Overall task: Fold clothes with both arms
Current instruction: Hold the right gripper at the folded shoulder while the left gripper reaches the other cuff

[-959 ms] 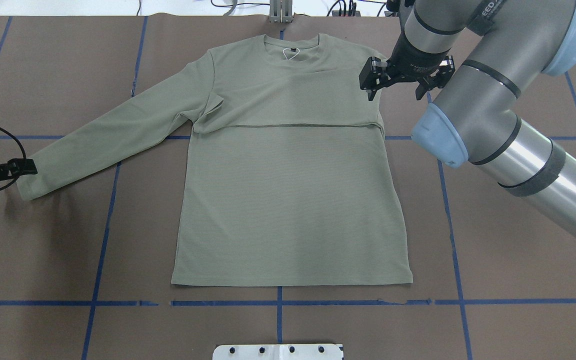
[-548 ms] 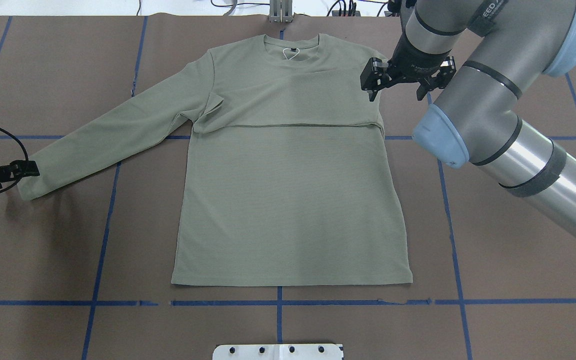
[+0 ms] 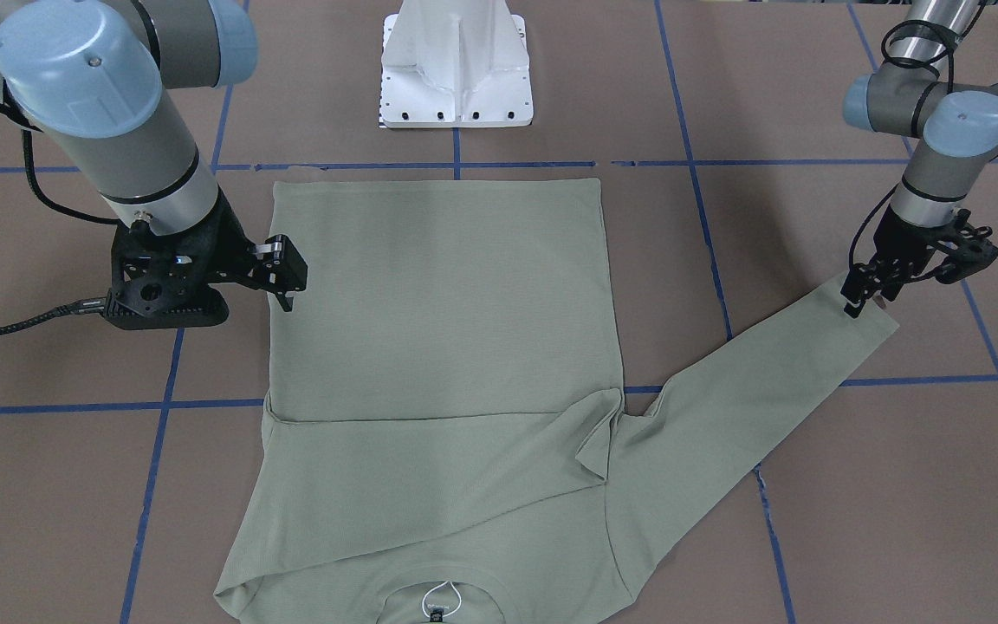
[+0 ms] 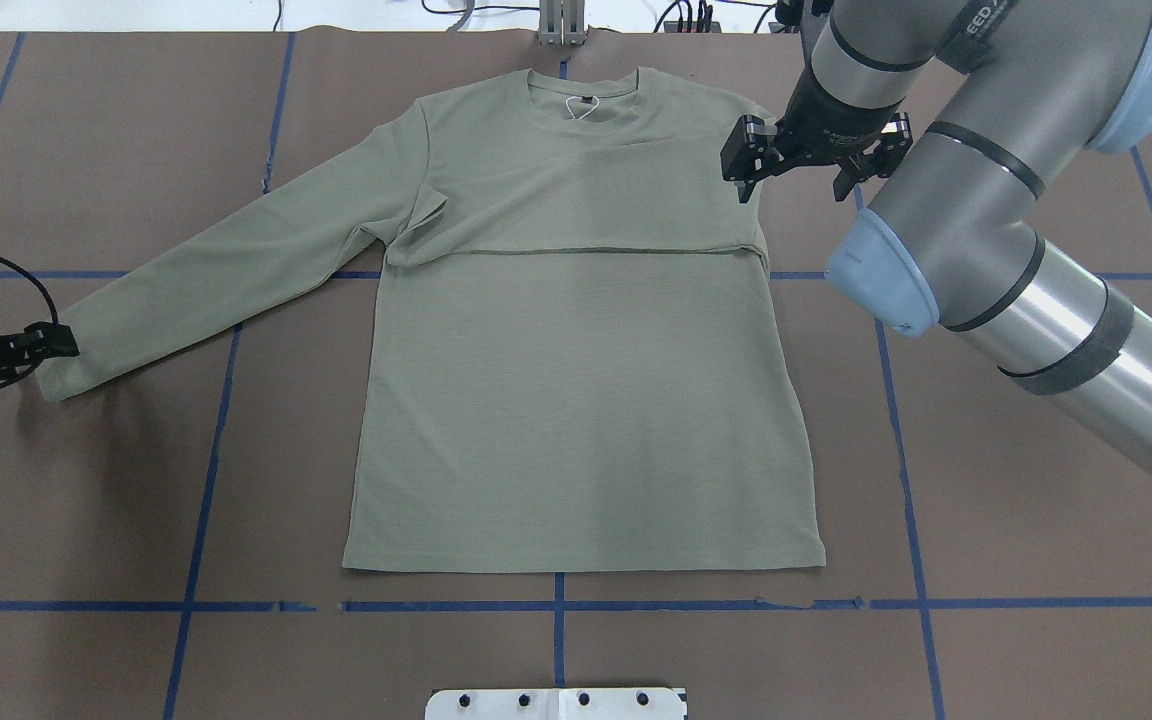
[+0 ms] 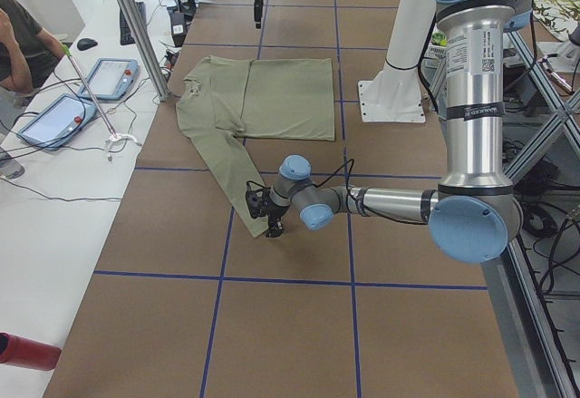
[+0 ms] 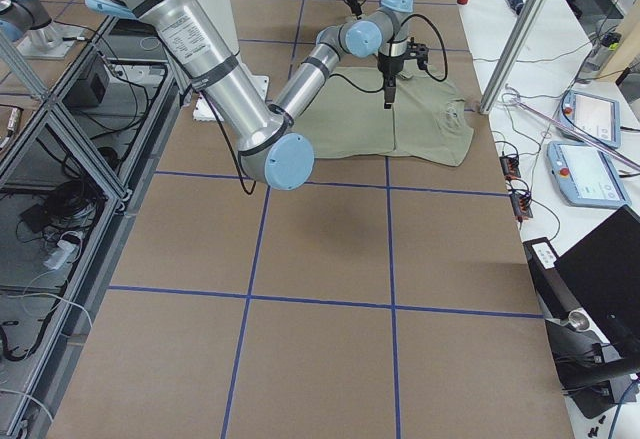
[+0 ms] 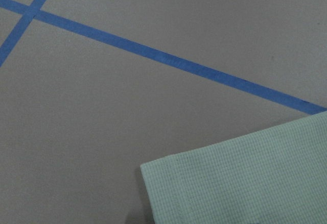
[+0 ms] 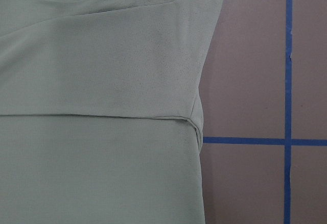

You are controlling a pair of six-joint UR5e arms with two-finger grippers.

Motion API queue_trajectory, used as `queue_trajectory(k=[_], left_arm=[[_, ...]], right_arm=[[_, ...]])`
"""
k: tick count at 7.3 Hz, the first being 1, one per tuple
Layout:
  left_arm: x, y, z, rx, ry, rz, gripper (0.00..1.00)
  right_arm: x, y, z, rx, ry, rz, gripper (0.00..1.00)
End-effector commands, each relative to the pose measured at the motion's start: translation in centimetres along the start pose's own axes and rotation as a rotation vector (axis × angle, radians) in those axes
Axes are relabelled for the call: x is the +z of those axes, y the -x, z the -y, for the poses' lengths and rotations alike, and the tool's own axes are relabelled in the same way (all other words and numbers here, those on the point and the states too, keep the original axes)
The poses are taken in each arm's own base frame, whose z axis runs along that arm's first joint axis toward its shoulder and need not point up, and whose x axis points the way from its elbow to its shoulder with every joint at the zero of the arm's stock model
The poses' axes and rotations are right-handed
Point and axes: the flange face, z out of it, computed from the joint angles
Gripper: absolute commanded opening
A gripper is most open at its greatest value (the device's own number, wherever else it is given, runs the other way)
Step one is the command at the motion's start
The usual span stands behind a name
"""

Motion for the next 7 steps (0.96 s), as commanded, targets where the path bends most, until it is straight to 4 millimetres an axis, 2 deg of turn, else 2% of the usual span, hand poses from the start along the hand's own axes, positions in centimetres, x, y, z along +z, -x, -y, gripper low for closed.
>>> queue_trajectory(k=[1,2,3,6,7], left_arm=[[0.1,-0.2,-0.3,-0.009,0.005,-0.002,0.75],[-0.1,-0.4,-0.4,-0.008,0.006,-0.007,0.73],[-0.3,-0.7,-0.4,-0.01,0.005,-0.013,0.64],[-1.4,-0.5,-0.5,-0.009,0.0,-0.021,0.19],[-1.6,-0.7,-0.6,-0.007,0.001,-0.024,0.07]], right_arm=[[0.0,0.0,0.0,-0.001,-0.001,0.001,1.0],[0.0,0.0,0.0,-0.001,-0.001,0.001,1.0],[0.0,0.0,0.0,-0.001,-0.001,0.001,1.0],[-0.2,0.0,-0.1,-0.002,-0.002,0.003,1.0],[-0.1,-0.1,-0.1,-0.001,-0.003,0.001,1.0]])
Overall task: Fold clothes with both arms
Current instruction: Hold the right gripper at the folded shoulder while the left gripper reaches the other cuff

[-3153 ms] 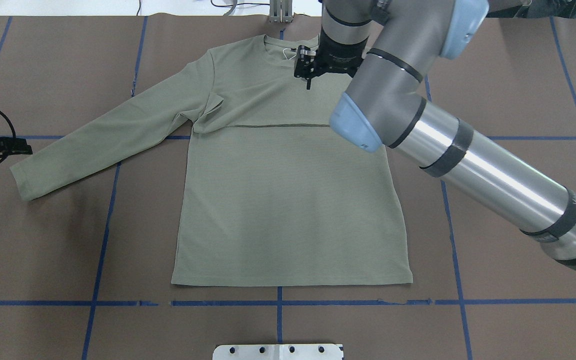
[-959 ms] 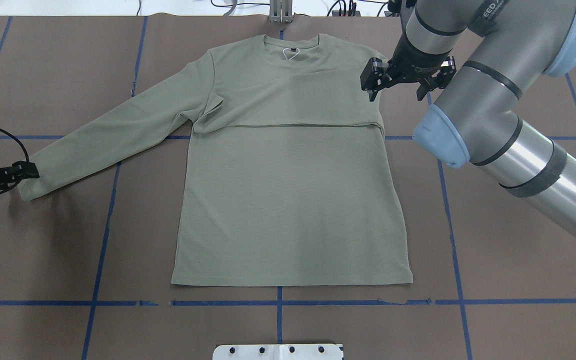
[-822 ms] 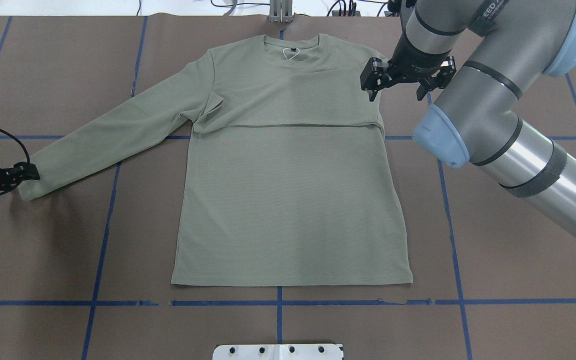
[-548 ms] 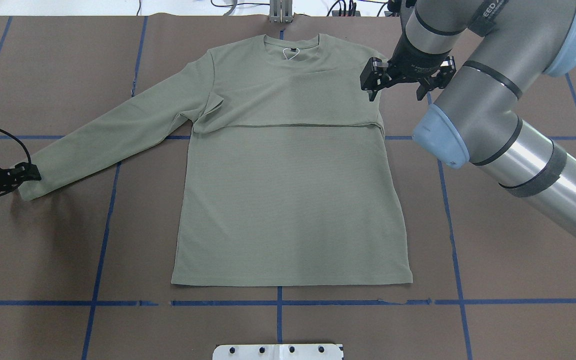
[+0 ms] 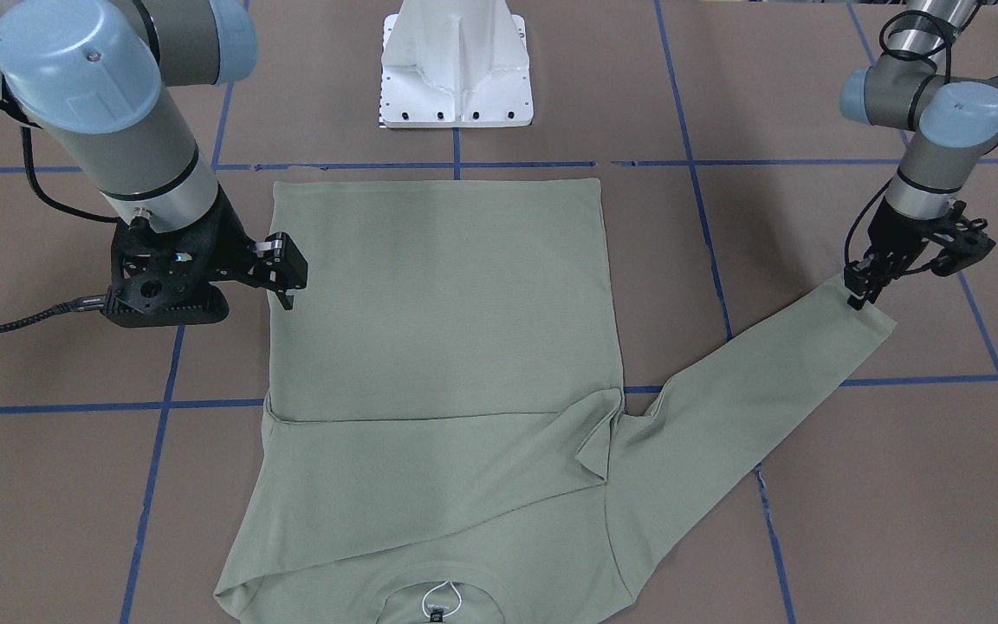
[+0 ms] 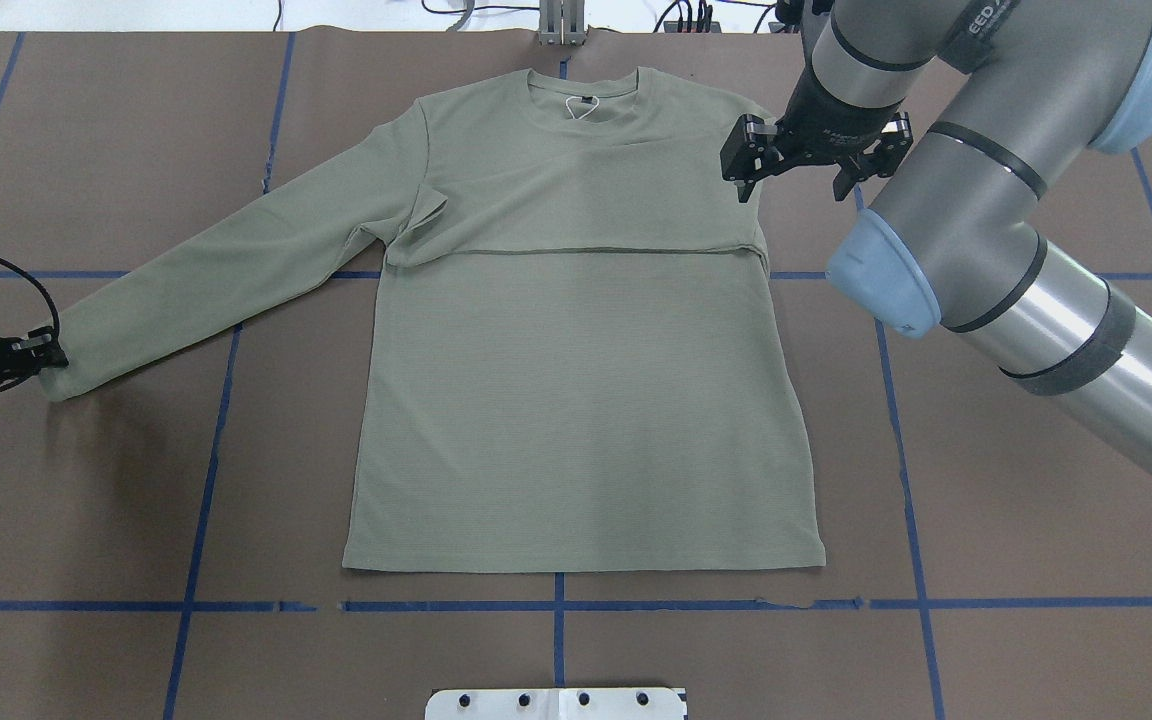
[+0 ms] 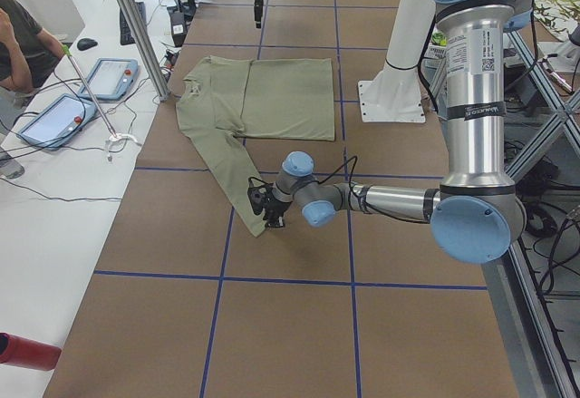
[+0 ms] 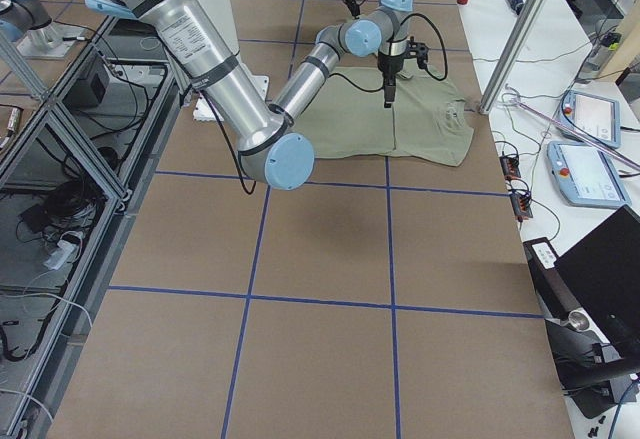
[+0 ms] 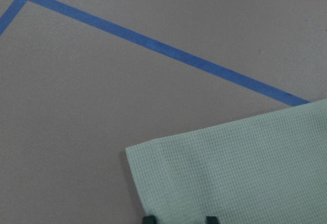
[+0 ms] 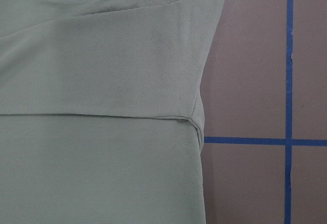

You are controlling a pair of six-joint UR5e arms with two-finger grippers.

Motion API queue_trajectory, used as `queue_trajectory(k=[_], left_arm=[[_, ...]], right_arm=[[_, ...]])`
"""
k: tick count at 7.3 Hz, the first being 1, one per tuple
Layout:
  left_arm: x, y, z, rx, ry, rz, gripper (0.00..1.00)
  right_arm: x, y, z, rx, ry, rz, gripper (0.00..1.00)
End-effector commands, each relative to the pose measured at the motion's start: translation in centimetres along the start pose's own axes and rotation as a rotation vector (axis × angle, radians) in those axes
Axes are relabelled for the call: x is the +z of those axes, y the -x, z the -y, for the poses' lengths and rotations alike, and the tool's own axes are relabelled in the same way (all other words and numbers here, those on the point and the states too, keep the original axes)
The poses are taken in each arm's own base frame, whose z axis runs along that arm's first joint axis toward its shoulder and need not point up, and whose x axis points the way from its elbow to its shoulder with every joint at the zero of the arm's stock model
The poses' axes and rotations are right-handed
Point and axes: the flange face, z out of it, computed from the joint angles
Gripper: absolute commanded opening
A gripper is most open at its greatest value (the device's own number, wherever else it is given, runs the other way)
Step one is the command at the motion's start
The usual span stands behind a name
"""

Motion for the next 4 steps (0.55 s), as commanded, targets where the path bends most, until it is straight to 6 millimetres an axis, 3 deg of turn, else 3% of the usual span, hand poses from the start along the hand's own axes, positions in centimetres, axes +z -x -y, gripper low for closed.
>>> queue_trajectory(k=[1,2,4], left_arm=[[-0.7,-0.5,-0.1,0.002,-0.001,-0.008,0.0],[-1.9,-1.5,-0.1,0.003,-0.002,-0.016,0.0],[-6.2,-6.1,-0.6,0.004,0.022,-0.024,0.0]], right_arm=[[0.1,-0.1,0.0,0.001,0.001,-0.003,1.0],[0.3,-0.6,0.0,0.007,0.004,-0.005,1.0],[0.4,-1.8,0.4,0.021,0.003,-0.012,1.0]])
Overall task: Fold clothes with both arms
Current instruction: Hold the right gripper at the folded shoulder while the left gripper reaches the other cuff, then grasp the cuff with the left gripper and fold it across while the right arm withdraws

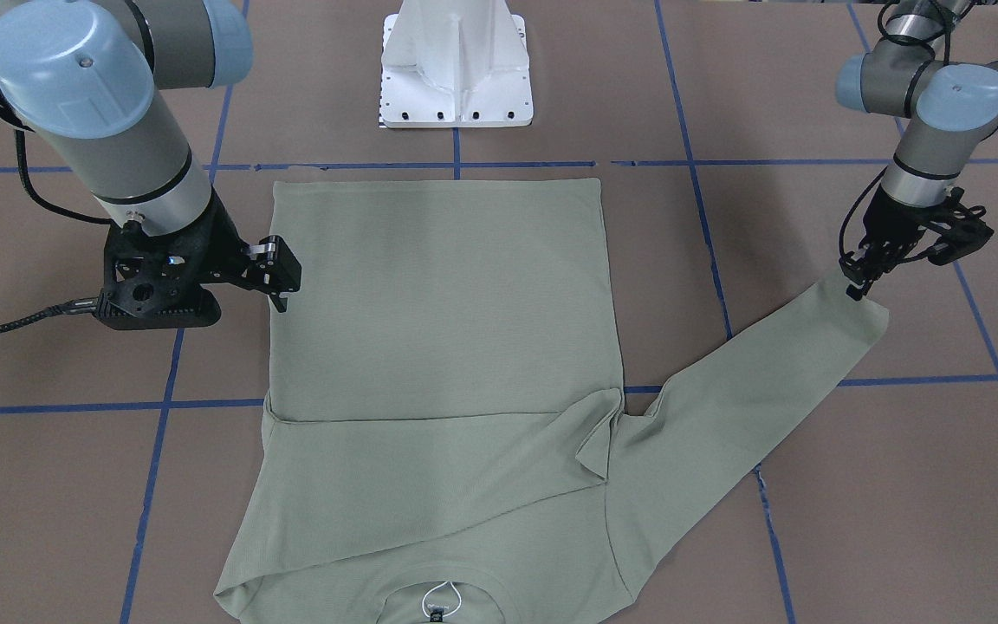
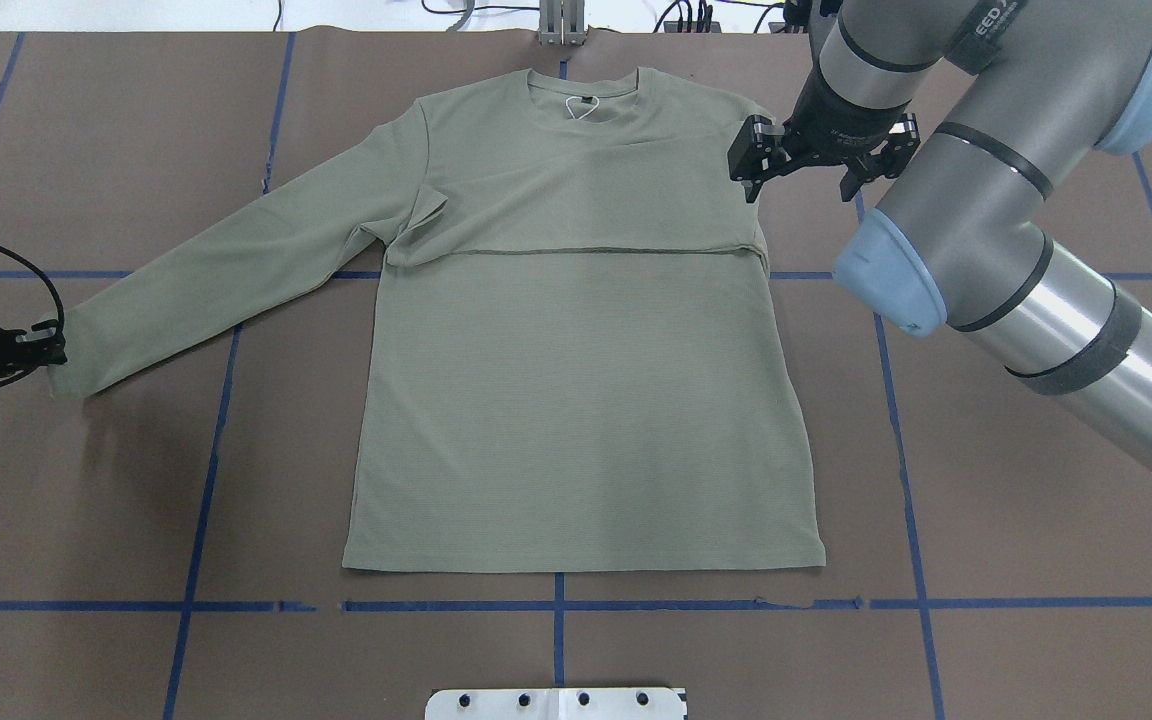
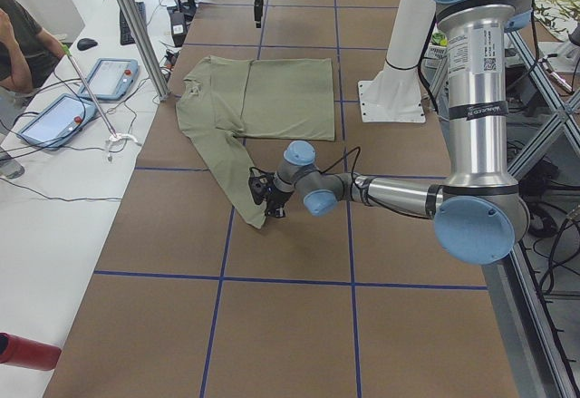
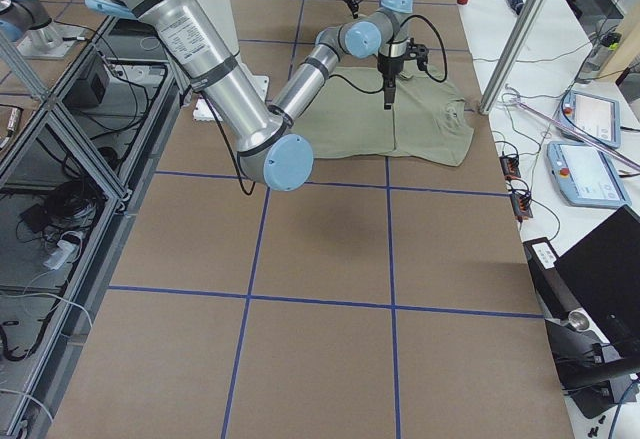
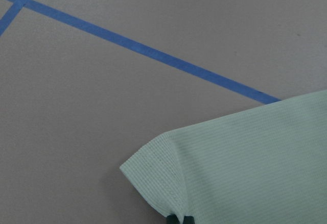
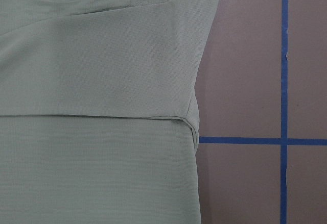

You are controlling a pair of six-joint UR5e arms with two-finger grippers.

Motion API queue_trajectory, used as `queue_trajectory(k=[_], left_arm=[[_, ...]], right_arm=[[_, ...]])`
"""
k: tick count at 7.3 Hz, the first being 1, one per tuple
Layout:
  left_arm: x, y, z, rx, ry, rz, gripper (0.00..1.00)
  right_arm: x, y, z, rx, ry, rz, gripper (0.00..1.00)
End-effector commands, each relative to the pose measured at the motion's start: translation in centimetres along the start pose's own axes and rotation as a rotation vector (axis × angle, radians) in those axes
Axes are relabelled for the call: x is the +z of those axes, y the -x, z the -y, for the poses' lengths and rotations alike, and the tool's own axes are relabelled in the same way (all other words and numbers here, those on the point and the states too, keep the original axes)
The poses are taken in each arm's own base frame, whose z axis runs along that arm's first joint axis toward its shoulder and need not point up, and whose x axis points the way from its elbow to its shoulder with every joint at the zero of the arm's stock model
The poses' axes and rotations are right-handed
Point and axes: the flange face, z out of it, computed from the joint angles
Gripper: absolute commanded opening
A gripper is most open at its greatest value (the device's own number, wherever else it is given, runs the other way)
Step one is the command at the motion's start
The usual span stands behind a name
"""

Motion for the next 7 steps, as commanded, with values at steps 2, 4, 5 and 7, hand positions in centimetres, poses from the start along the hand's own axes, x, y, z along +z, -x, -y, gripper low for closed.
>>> queue_trajectory(k=[2,4,5,7], left_arm=[[-3.8,-9.1,0.1,0.012,0.063,-0.059,0.0],[-6.9,-22.1,2.3,0.005,0.054,-0.067,0.0],[-8.5,-25.1,3.5,-0.034,0.042,-0.083,0.0],[-11.5,-34.2,7.3,-0.095,0.041,-0.085,0.0]], right_arm=[[0.8,-4.3,0.7,-0.014,0.004,-0.03,1.0],[1.0,-10.6,1.0,-0.045,0.044,-0.018,1.0],[0.9,-14.1,0.9,-0.05,0.048,-0.011,1.0],[1.1,-20.5,-0.2,-0.077,0.06,-0.03,1.0]])
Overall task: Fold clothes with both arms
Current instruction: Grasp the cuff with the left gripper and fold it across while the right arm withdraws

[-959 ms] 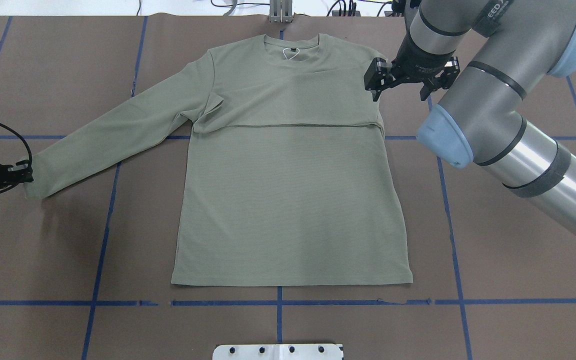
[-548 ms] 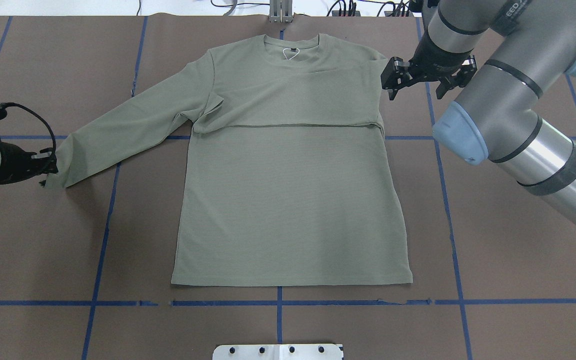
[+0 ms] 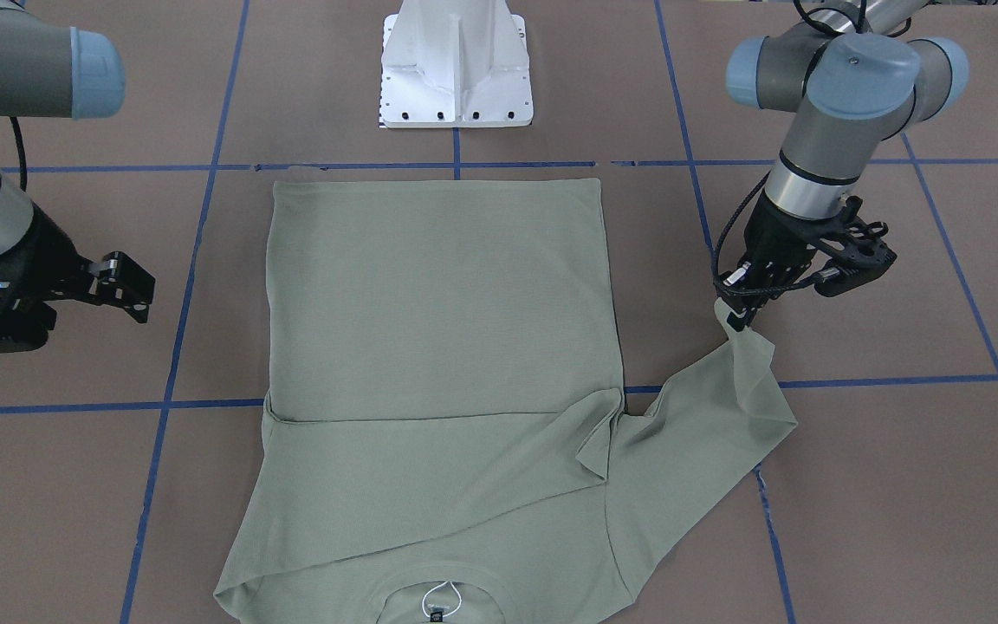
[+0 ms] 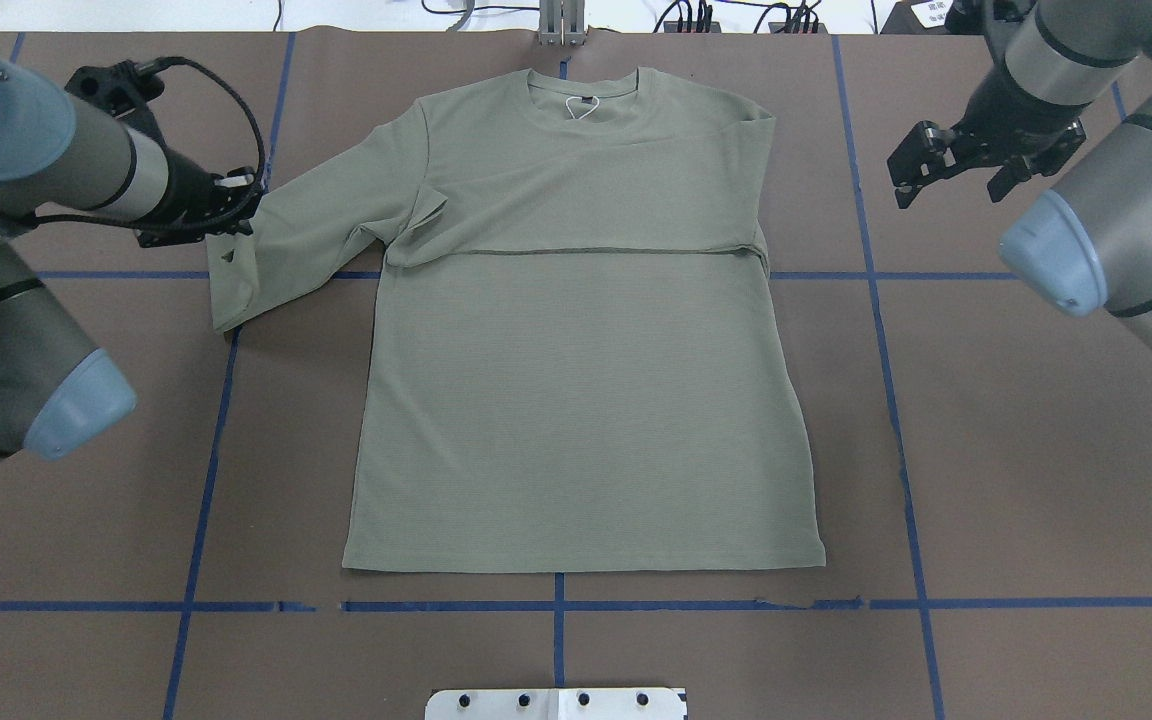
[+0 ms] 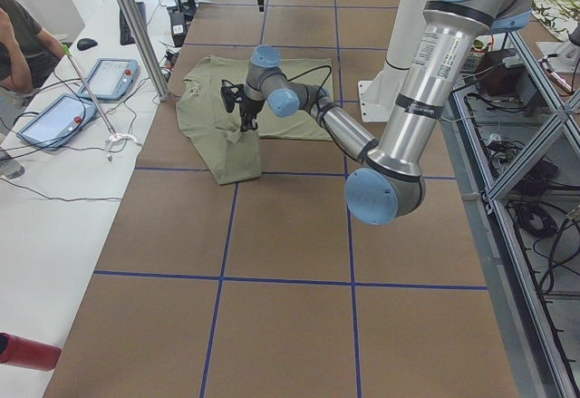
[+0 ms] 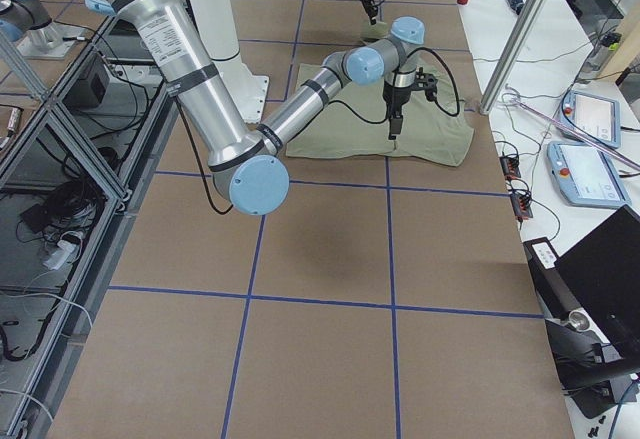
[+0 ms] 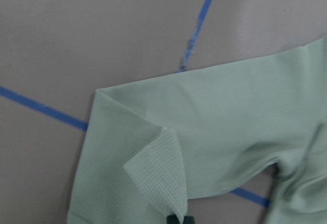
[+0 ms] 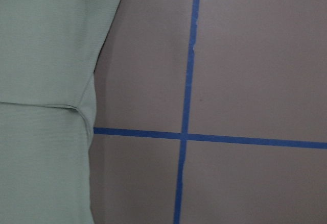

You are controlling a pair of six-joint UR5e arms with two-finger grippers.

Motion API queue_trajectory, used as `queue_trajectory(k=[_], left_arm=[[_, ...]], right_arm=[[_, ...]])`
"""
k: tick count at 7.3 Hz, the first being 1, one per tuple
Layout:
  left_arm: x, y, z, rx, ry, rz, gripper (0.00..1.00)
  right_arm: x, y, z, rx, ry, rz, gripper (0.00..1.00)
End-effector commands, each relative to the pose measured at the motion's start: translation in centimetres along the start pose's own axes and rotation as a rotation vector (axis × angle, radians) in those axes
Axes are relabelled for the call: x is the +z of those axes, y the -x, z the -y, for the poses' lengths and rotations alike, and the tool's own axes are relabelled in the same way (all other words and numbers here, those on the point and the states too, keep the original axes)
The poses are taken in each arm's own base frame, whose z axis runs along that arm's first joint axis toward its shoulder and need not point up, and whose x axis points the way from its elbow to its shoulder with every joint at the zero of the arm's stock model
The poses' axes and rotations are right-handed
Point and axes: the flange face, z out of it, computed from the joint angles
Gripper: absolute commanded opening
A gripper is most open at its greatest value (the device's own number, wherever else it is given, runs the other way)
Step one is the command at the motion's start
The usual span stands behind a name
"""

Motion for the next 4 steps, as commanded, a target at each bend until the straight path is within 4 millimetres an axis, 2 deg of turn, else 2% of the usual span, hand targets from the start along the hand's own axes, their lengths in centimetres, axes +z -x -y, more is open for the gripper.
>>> queue_trajectory(k=[1,2,3,4], left_arm=[[-2.7,-10.7,2.9,-0.146,0.001,-0.043,0.0],[-3.7,-15.8,3.4,-0.256,0.022,-0.08,0.0],[-6.4,-20.7,3.0,-0.349,0.06,-0.138,0.0],[-9.7,-27.0,2.5,-0.442,0.111,-0.196,0.0]], right_arm=[[0.5,-6.1,-1.7,-0.013,0.015,-0.014,1.0],[1.3,-7.8,-2.7,-0.017,0.012,-0.013,1.0],[2.3,-9.6,-3.8,-0.02,0.007,-0.003,1.0],[3.1,-11.3,-4.7,-0.019,0.003,0.006,1.0]])
